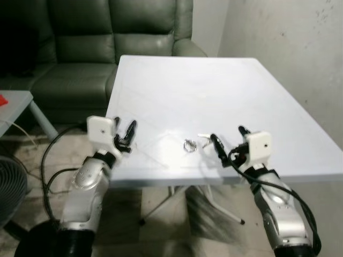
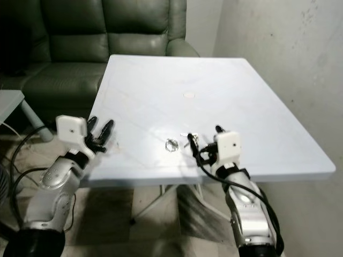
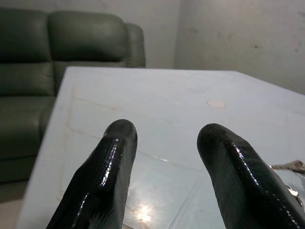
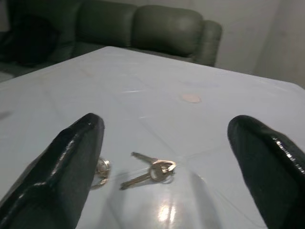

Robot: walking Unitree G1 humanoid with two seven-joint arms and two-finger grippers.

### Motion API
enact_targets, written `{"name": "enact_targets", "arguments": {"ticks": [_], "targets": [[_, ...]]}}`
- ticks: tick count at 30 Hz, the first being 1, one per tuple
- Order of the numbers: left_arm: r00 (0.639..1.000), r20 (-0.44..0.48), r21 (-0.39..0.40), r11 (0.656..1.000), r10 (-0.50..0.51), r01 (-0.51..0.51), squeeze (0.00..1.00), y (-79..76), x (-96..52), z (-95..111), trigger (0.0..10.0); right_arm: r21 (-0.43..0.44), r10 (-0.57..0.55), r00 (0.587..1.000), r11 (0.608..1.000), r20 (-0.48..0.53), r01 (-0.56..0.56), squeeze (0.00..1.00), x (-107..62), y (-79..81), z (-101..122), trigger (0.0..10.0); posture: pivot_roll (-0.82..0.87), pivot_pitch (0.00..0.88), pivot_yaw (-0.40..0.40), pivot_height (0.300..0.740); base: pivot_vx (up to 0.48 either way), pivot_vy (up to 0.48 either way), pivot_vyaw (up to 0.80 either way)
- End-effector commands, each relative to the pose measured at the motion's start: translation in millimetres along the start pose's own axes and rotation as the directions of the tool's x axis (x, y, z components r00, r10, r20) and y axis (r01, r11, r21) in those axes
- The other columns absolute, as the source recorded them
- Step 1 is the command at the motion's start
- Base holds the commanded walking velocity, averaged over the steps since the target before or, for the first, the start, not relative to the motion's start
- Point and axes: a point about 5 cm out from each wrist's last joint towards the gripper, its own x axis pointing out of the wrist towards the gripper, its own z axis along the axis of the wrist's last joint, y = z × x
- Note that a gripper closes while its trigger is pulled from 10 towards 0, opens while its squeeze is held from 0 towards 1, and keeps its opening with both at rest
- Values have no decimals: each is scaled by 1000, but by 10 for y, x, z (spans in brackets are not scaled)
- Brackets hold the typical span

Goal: Hang keys on a hook

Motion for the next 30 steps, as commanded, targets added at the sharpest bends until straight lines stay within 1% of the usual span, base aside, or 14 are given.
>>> {"name": "enact_targets", "arguments": {"ticks": [1, 3, 5, 9, 18, 20, 24, 30], "targets": [[1000, 11, 25, 1000, 19, -19, 0, 46, -15, 22, 10000, -59, 18, 1000, 998, 11, -18, 0, 7, 13, 47, 10000, -62, 0, -32, 740, 0, 0, 0], [1000, 12, 25, 1000, 18, -18, 0, 42, -19, 18, 10000, -86, 34, 999, 996, 7, -33, 0, 5, 28, 44, 10000, -62, 0, -33, 740, 0, 0, 0], [1000, 14, 29, 999, 19, -20, 0, 36, -24, 14, 10000, -71, 40, 999, 997, 9, -39, 0, 1, 40, 44, 10000, -61, 0, -35, 740, 0, 0, 0], [1000, 14, 36, 999, 17, -18, 0, 28, -34, 5, 10000, -83, 53, 999, 995, 2, -53, 0, -2, 61, 35, 10000, -61, 0, -37, 740, 0, 0, 800], [1000, 15, 37, 999, 24, -25, 0, 33, -43, -4, 10000, -83, 58, 998, 995, -1, -58, 0, -8, 55, 32, 10000, -60, 0, -42, 740, 0, 0, 800], [1000, 14, 42, 999, 27, -27, 0, 34, -41, -4, 10000, -31, 40, 999, 999, 14, -40, 0, -12, 39, 41, 10000, -60, 0, -43, 740, 0, 0, 0], [1000, 17, 44, 999, 25, -26, 0, 34, -42, -3, 10000, -48, 36, 999, 998, 7, -35, 0, -8, 28, 39, 10000, -61, 0, -44, 740, 0, 0, 0], [1000, 14, 53, 998, 20, -21, 0, 34, -42, -7, 10000, -52, 32, 999, 998, 2, -32, 0, -6, 20, 36, 10000, -61, 0, -43, 740, 0, 0, 0]]}}
